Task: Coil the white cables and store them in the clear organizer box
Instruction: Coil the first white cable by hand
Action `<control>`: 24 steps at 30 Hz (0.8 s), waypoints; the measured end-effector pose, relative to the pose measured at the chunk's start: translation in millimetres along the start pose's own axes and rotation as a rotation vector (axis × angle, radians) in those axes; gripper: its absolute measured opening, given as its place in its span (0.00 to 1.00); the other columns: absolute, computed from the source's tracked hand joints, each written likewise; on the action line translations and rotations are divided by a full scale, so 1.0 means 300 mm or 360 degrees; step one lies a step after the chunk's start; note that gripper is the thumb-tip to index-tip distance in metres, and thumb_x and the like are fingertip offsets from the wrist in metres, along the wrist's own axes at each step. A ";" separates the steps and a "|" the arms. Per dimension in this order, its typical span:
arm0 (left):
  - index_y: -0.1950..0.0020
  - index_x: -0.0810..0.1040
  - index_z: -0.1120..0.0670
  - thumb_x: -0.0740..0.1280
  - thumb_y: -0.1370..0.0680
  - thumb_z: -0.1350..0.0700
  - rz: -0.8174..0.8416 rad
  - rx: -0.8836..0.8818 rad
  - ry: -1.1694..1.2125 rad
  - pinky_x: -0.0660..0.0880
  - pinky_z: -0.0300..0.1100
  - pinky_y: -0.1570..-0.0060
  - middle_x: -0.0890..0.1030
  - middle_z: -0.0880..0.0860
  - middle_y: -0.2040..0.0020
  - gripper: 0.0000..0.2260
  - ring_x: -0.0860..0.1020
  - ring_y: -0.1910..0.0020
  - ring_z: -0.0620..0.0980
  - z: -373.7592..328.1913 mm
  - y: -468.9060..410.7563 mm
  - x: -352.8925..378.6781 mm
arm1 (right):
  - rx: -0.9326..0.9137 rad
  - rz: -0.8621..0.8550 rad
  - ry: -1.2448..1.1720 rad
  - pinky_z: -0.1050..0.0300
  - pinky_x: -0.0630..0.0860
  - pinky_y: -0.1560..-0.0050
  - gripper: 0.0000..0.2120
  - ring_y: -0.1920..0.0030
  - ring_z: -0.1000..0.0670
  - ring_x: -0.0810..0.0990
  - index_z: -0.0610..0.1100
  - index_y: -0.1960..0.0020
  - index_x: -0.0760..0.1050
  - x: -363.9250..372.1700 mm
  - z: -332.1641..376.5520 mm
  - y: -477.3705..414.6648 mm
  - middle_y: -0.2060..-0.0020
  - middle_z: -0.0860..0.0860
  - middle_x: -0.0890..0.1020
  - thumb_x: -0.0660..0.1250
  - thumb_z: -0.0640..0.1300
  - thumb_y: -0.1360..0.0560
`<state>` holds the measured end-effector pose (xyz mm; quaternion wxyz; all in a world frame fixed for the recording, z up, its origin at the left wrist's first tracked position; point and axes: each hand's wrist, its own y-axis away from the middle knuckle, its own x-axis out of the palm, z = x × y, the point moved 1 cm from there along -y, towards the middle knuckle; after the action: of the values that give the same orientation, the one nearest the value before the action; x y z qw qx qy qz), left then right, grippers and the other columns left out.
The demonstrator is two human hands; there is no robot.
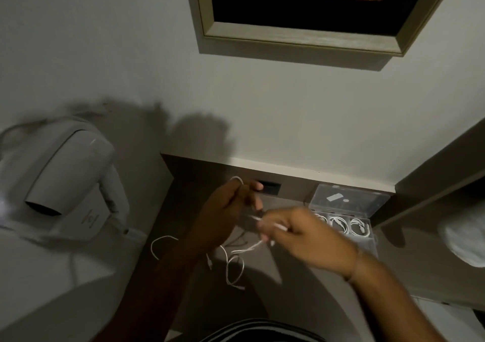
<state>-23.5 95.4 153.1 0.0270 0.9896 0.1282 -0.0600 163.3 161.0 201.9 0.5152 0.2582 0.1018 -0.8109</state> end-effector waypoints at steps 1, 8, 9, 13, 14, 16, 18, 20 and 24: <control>0.49 0.83 0.39 0.58 0.15 0.50 0.0097 -0.0076 -0.0013 0.79 0.50 0.57 0.84 0.55 0.57 0.15 0.82 0.61 0.50 -0.001 0.013 0.010 | -0.0055 -0.0038 0.0031 0.61 0.74 0.68 0.15 0.71 0.56 0.77 0.50 0.56 0.82 -0.061 0.034 0.009 0.68 0.52 0.82 0.63 0.56 0.16; 0.55 0.84 0.54 0.50 0.15 0.44 0.0597 -0.0111 0.0846 0.70 0.41 0.65 0.70 0.52 0.71 0.26 0.73 0.71 0.48 -0.148 0.080 0.095 | -0.0214 -0.0690 -0.0286 0.67 0.74 0.56 0.16 0.65 0.60 0.79 0.45 0.64 0.82 -0.225 0.056 -0.156 0.69 0.49 0.82 0.71 0.42 0.17; 0.56 0.83 0.54 0.51 0.14 0.46 0.0543 -0.0063 0.0992 0.70 0.43 0.64 0.65 0.55 0.70 0.25 0.69 0.72 0.50 -0.172 0.071 0.093 | -0.0130 -0.0742 -0.0380 0.64 0.73 0.57 0.18 0.66 0.58 0.77 0.43 0.65 0.80 -0.187 0.029 -0.183 0.71 0.48 0.80 0.69 0.42 0.16; 0.53 0.80 0.54 0.56 0.14 0.52 0.0195 0.0122 0.1216 0.73 0.49 0.57 0.74 0.50 0.68 0.15 0.74 0.69 0.49 -0.221 0.003 0.043 | 0.0135 -0.0468 -0.0673 0.63 0.68 0.67 0.22 0.74 0.56 0.69 0.44 0.65 0.73 0.068 -0.062 -0.152 0.76 0.54 0.72 0.59 0.38 0.12; 0.50 0.81 0.54 0.56 0.13 0.53 0.0081 0.0161 0.1141 0.77 0.50 0.53 0.81 0.52 0.63 0.15 0.82 0.63 0.52 -0.220 -0.013 0.029 | 0.0152 -0.0352 -0.0648 0.59 0.68 0.66 0.21 0.72 0.52 0.69 0.44 0.63 0.73 0.116 -0.066 -0.114 0.74 0.50 0.71 0.58 0.41 0.11; 0.45 0.82 0.56 0.53 0.11 0.56 -0.0139 0.0245 0.0778 0.81 0.53 0.39 0.87 0.59 0.49 0.17 0.86 0.44 0.59 -0.202 -0.026 -0.002 | 0.0092 -0.0167 -0.0540 0.56 0.68 0.64 0.21 0.69 0.51 0.70 0.48 0.62 0.74 0.147 -0.037 -0.049 0.71 0.47 0.70 0.58 0.51 0.11; 0.44 0.81 0.59 0.53 0.10 0.57 -0.0155 0.0231 0.0345 0.80 0.55 0.38 0.86 0.62 0.47 0.17 0.86 0.44 0.60 -0.190 -0.023 0.000 | -0.0031 -0.0071 -0.0373 0.63 0.69 0.66 0.18 0.70 0.58 0.70 0.56 0.62 0.73 0.074 0.036 -0.017 0.71 0.56 0.71 0.59 0.54 0.14; 0.50 0.82 0.54 0.56 0.12 0.50 -0.0007 0.0109 0.0108 0.81 0.55 0.51 0.85 0.56 0.57 0.18 0.84 0.57 0.54 -0.187 -0.007 0.025 | -0.0171 -0.0087 -0.0082 0.70 0.68 0.69 0.16 0.74 0.60 0.73 0.60 0.62 0.76 -0.048 0.123 -0.018 0.72 0.61 0.76 0.62 0.53 0.16; 0.66 0.80 0.47 0.63 0.26 0.24 0.0380 -0.0079 0.0496 0.68 0.41 0.72 0.74 0.46 0.76 0.28 0.68 0.78 0.41 -0.217 0.031 0.064 | -0.0361 -0.0404 0.0040 0.69 0.73 0.66 0.14 0.70 0.62 0.80 0.47 0.62 0.83 -0.248 0.193 -0.085 0.70 0.55 0.83 0.71 0.48 0.17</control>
<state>4.8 95.7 215.7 0.0381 0.9941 0.0141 0.1007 147.4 205.6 287.4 0.4332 0.1935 0.2310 -0.8494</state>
